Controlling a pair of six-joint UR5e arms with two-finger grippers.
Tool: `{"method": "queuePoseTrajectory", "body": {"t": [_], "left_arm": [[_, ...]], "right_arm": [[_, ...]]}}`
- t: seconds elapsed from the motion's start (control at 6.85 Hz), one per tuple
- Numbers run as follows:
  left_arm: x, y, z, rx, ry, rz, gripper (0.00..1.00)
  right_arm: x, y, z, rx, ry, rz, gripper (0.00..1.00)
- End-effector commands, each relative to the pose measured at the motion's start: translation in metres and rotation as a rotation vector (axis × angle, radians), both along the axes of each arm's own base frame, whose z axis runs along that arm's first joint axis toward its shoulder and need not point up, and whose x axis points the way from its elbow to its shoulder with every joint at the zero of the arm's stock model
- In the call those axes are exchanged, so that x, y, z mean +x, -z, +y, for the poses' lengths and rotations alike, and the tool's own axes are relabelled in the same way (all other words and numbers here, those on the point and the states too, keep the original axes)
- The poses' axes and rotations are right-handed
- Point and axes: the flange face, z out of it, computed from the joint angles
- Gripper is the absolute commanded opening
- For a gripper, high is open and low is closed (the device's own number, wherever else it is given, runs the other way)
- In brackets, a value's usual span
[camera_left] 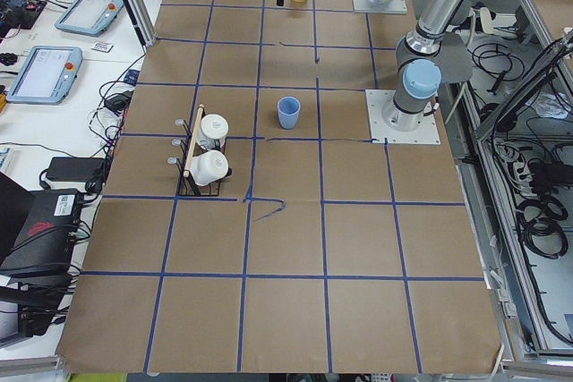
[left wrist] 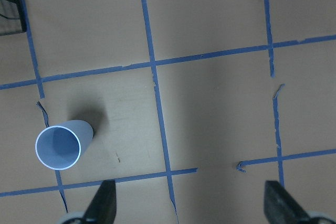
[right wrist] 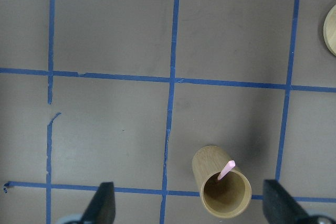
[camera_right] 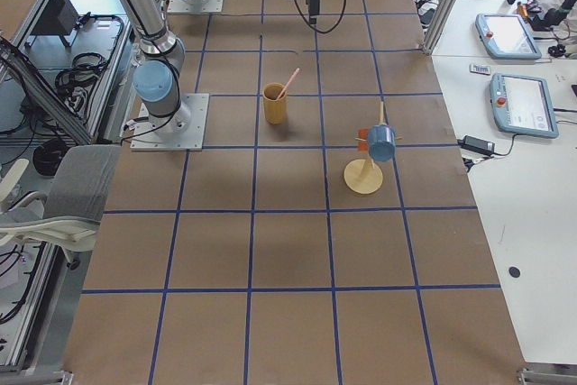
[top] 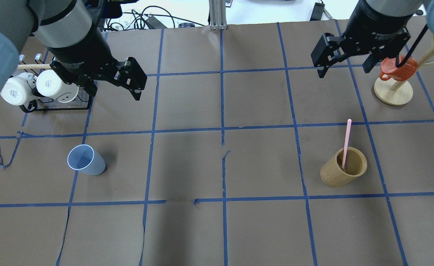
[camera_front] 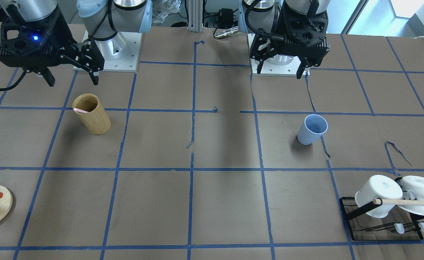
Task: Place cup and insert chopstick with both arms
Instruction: 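Lower the left gripper onto the light blue cup and grasp it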
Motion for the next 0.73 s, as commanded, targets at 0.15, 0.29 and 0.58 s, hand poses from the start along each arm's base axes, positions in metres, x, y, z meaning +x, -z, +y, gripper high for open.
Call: {"method": "queuePoseTrajectory", "body": {"t": [0.15,0.29,0.58], "left_arm": [[0.009,0.0,-0.001,0.002,-0.014,-0.01,1.0],[0.037,0.016,-0.01,0.037,-0.004,-0.003,1.0],[0.108,0.107,-0.014,0.093,0.108,0.002,0.99]], "right_arm": [[0.0,0.002,-0.002,0.002,0.0,-0.001,1.0],[0.0,0.002,-0.001,0.005,-0.001,0.001,1.0],[0.0,0.002,-0.001,0.003,-0.001,-0.001,1.0]]}}
